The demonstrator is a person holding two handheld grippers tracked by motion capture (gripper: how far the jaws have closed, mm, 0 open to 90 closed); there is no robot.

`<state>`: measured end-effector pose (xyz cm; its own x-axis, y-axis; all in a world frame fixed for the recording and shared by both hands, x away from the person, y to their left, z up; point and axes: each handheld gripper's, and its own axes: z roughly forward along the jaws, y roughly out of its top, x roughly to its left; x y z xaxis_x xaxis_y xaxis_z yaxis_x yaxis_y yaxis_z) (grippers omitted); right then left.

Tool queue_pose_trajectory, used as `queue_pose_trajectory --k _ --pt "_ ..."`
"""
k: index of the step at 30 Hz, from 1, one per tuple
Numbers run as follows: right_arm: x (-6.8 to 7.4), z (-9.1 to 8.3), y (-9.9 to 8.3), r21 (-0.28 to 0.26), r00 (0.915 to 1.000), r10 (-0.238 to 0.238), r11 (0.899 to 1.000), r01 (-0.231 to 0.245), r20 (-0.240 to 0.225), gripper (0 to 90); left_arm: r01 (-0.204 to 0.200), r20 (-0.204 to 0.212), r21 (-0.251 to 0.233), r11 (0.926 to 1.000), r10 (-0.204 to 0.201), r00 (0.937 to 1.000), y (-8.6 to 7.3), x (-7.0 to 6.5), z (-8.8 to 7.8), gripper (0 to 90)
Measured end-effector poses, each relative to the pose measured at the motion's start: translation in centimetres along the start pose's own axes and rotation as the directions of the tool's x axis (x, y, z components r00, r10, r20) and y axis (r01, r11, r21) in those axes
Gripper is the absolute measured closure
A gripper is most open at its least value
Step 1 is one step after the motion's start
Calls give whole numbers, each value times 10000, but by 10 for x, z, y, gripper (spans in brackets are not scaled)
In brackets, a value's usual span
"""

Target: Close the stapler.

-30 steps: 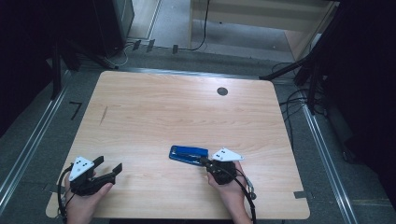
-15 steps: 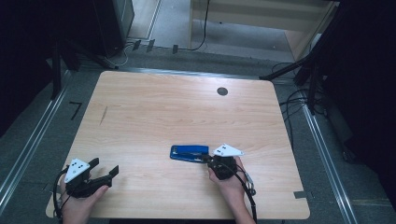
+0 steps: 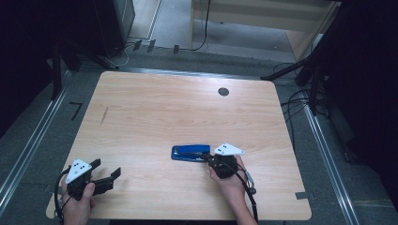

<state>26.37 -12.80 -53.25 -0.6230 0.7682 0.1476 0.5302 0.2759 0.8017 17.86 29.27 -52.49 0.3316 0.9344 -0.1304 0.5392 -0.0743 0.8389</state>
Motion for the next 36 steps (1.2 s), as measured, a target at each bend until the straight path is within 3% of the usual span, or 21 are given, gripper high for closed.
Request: queue_pose_trajectory --k 8,13,14,19,22,24,25,29,30,36 --pt "-2 0 1 49 10000 -18 10000 18 6 900 180 -106 240 9996 -177 9998 1 2 1 140" --pt "-5 -7 0 -33 10000 -4 10000 4 -50 889 25 -34 301 9995 -24 10000 1 1 2 141" --pt "-7 -9 0 -47 10000 -55 10000 55 -28 794 -1 -35 315 9995 2 10000 1 1 2 140" --pt "-14 -23 0 -499 9993 99 9987 -82 347 605 59 35 326 9995 -61 10000 1 1 2 140" --pt "-20 -33 1 -948 9980 204 9954 -146 600 402 10 31 339 9994 -11 10000 1 1 2 140" --pt "-23 -37 1 -942 9968 258 9954 -186 755 290 -1 55 349 9994 -1 10000 1 1 2 140" --pt "-25 -41 0 -997 9963 374 9946 -296 776 206 -9 70 365 9993 7 10000 1 1 2 140" --pt "-33 -50 -3 -1227 9922 900 9893 -791 859 42 -22 69 379 9993 19 10000 1 1 2 140" --pt "-35 -53 -4 -1234 9916 971 9886 -861 856 4 -22 69 397 9992 19 10000 1 1 2 140" --pt "-44 -66 -10 -1263 9927 901 9888 -795 807 0 -18 89 394 9992 14 10000 1 1 3 140"
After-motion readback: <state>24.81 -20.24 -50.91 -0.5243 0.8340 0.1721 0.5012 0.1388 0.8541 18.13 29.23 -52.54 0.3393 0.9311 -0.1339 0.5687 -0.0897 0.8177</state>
